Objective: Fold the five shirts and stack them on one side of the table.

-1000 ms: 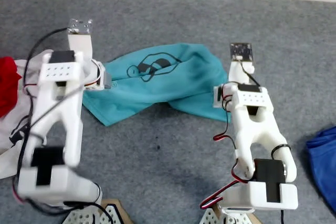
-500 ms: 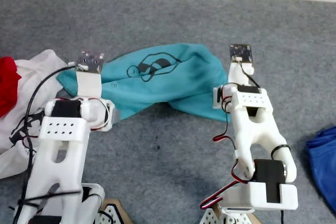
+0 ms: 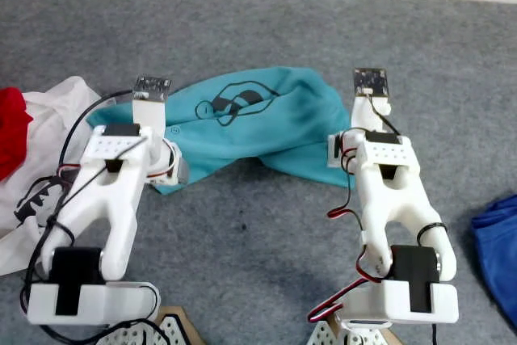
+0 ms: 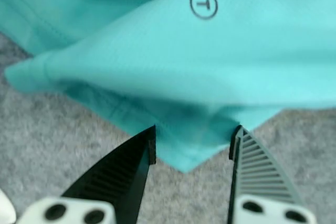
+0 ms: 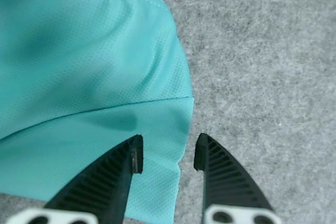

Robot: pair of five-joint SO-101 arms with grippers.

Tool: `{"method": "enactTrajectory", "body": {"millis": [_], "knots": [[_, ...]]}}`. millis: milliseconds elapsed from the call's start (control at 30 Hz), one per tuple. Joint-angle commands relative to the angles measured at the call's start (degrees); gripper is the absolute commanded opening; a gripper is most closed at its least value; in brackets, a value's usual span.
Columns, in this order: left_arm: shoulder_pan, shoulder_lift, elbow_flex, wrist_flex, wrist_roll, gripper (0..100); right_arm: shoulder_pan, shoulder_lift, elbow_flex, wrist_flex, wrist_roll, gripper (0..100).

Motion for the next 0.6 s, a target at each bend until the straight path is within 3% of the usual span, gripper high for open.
{"method": "enactTrajectory", "body": {"millis": [0,267,567], "knots": [[-1.98,0.75,-3.82,-0.79,-0.18,24,-0.31,-2.86,-0.40,-1.10,-0.35,17.3],[-3.12,1.01,-3.47,-4.92,-0.44,10,-0.31,-2.86,-0.40,-1.10,-0.44,17.3],[-3.03,1.01,-3.30,-6.51,-0.18,8,-0.22,-2.86,-0.40,-1.10,-0.44,17.3]]}}
